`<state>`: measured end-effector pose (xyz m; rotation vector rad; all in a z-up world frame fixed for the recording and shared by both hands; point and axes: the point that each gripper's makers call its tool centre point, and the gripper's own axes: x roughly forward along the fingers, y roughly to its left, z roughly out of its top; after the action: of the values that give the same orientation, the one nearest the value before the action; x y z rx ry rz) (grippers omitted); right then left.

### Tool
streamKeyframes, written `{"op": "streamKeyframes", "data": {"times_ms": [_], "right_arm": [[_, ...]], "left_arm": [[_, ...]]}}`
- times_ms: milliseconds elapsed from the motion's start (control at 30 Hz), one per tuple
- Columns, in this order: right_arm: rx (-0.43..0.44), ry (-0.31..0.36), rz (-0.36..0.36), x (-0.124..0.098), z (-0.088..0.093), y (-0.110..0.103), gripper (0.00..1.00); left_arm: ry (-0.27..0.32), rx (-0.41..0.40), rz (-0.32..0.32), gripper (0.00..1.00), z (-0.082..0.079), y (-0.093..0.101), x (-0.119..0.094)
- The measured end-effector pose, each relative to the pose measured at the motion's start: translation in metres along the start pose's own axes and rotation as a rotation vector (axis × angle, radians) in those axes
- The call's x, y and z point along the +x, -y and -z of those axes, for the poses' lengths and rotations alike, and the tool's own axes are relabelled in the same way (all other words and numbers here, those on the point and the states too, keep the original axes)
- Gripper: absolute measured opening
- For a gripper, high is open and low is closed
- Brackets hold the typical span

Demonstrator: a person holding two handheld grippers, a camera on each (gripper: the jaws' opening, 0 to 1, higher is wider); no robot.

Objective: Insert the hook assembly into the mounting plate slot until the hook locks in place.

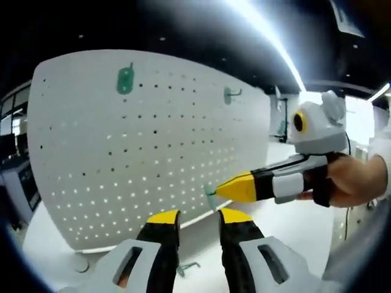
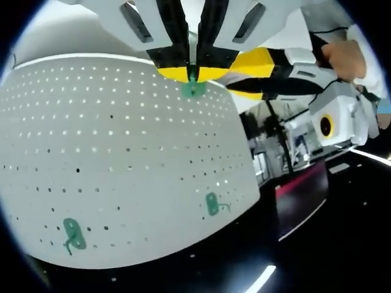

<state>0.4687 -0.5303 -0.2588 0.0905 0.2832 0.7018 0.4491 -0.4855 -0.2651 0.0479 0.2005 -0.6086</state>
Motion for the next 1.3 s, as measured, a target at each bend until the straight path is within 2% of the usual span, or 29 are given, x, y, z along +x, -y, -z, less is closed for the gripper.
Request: {"op": "streamKeyframes", "data": {"times_ms": [133, 267, 500, 800, 1100, 1300], "right_arm": [[-0.017, 0.019, 0.017, -0.003, -0.009, 0.005, 0.0], [-0.045, 0.035, 0.041, -0.007, -0.018, 0.01, 0.0], [-0.108, 0.081, 0.082, -0.016, -0.041, 0.017, 0.0], [-0.157, 0.21, 0.166, -0.035, -0.102, 0.037, 0.0], [-0.164, 0.297, 0.219, -0.042, -0.144, 0.051, 0.0], [-0.183, 0.321, 0.247, -0.038, -0.161, 0.057, 0.0]], "left_arm": [[-0.001, -0.008, 0.04, 0.31, -0.002, 0.0, -0.002], [-0.013, -0.003, 0.106, 0.31, -0.005, 0.008, -0.006], [-0.023, 0.037, 0.165, 0.31, -0.009, 0.023, -0.008], [-0.024, 0.041, 0.185, 0.28, -0.009, 0.028, -0.008], [-0.036, 0.048, 0.183, 0.27, -0.005, 0.026, -0.008], [-0.04, 0.05, 0.181, 0.27, -0.004, 0.025, -0.008]]}}
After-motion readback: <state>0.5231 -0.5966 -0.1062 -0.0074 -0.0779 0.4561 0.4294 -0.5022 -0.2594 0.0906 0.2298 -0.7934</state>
